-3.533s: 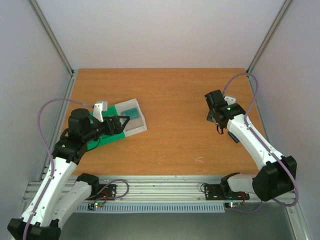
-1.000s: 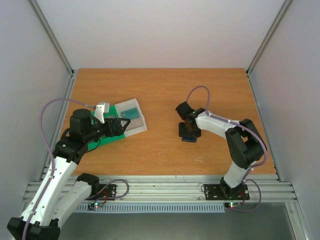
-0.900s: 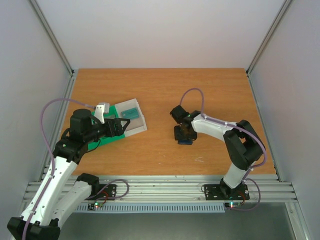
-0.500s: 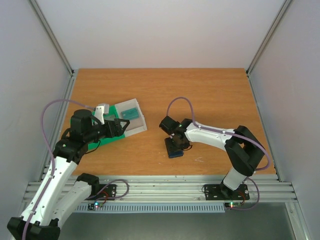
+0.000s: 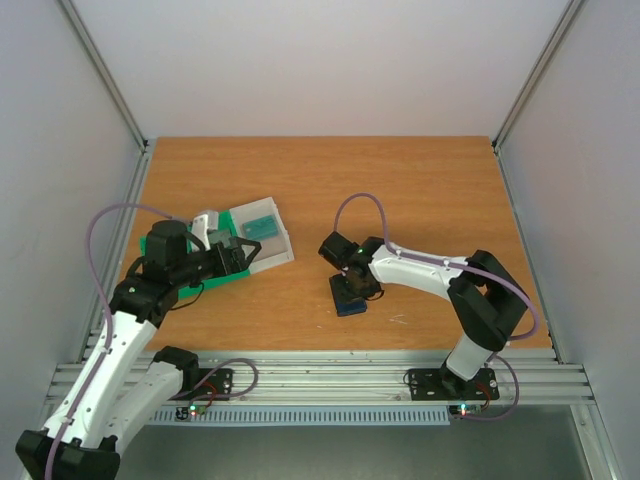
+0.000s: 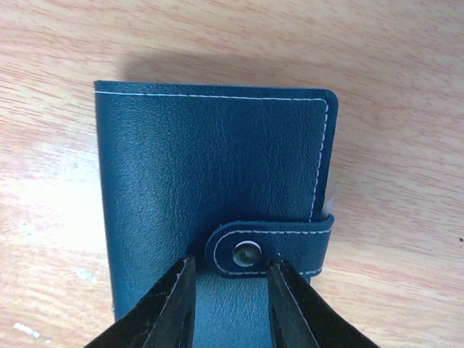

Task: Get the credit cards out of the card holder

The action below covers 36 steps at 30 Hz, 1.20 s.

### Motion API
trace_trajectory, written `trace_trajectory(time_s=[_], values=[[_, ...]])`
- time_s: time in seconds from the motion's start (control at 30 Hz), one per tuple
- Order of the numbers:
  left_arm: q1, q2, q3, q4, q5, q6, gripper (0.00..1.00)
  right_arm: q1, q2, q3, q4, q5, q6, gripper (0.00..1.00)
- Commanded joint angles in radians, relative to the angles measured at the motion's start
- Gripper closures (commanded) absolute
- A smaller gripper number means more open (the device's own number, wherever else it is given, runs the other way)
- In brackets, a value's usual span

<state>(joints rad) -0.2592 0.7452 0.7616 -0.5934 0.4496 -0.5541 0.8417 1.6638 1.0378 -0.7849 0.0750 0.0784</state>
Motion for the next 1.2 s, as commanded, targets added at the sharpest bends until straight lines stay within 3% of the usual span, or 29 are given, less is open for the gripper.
trace_trajectory(time_s=[0.0, 0.6, 0.93, 1.17], values=[[-0.008, 0.004, -0.017, 0.037, 0.03, -0.025, 0.02, 0.002, 0.045, 0.028, 0.01, 0.03, -0.009, 0.72], [-0.013, 0.034, -0.015, 0.039, 0.046, 0.009, 0.02, 0.011, 0.042, 0.087, -0.051, 0.104, 0.017, 0.72], [-0.012, 0.03, -0.011, 0.02, 0.048, 0.029, 0.02, 0.012, 0.124, 0.109, -0.034, 0.11, 0.009, 0.72], [-0.014, 0.028, 0.007, -0.012, 0.034, 0.042, 0.04, 0.032, 0.148, 0.116, -0.061, 0.158, 0.012, 0.8]])
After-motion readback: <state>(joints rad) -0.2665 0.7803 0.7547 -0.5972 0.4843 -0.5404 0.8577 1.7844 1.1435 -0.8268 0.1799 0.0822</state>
